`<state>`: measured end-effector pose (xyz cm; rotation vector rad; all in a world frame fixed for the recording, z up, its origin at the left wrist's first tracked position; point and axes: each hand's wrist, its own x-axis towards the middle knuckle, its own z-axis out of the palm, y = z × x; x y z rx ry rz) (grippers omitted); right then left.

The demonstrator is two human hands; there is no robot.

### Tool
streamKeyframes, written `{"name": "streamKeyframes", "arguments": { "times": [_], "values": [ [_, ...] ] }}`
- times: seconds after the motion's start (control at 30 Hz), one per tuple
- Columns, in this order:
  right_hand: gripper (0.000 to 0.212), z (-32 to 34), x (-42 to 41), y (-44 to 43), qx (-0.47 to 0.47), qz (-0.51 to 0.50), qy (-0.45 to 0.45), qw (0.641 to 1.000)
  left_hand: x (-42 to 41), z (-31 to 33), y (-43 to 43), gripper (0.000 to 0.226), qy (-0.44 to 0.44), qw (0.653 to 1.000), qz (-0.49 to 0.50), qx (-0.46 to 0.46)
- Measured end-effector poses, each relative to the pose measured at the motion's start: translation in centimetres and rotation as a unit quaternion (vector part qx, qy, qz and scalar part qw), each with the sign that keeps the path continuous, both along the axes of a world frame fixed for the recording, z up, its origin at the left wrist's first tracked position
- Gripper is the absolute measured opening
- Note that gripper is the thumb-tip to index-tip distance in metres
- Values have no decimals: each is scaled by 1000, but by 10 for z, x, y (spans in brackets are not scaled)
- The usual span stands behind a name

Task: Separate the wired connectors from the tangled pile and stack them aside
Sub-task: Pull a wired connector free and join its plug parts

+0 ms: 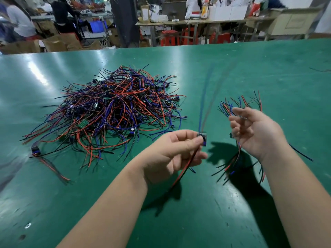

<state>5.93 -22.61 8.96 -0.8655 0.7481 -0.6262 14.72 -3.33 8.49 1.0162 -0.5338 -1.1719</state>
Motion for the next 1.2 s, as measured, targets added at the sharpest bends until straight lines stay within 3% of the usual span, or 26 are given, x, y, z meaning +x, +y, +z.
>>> {"name": "streamKeyframes", "arguments": {
  "times": [0.07, 0.17, 0.27, 0.4, 0.57, 0.67, 0.73, 0.8, 0.87, 0.93, 0.97, 1.1, 1.2],
  "values": [
    [6, -3, 2, 11, -78, 98, 41, 991, 3, 3, -1, 5, 58, 998, 30, -17],
    [15, -4, 2, 31, -189, 237, 78, 950, 8, 8, -1, 6, 133, 987, 79, -47],
    [22, -1, 3, 47, -223, 264, 10, 938, 8, 7, -1, 13, 133, 980, 139, -43],
    [21, 0, 8, 62, -152, 236, -113, 953, 0, 0, -7, 27, 20, 979, 202, 8],
    [6, -1, 15, 67, -51, 179, -121, 975, -9, -11, -15, 22, -154, 949, 275, -10],
    [6, -1, 15, 61, -20, 167, -135, 977, -9, -17, -15, 17, -306, 918, 249, -51],
    [10, 1, 12, 55, -16, 178, -143, 974, -8, -17, -14, 19, -359, 903, 232, -45],
    [13, 2, 9, 50, -35, 194, -134, 971, -7, -18, -14, 21, -352, 905, 237, -29],
    [27, 1, 7, 47, -98, 208, -104, 968, -6, -16, -14, 7, -262, 939, 221, -26],
    [40, 0, 7, 47, -182, 200, -63, 961, -7, -13, -13, 21, -211, 955, 207, -16],
    [41, 0, 7, 47, -213, 191, -48, 957, -7, -14, -13, 26, -225, 951, 213, -5],
    [16, -2, 8, 54, -282, 172, -6, 944, -10, -18, -14, 14, -256, 935, 242, 30],
    [10, -1, 9, 52, -246, 165, -3, 955, -8, -15, -13, 9, -224, 951, 206, 51]
  ]
}}
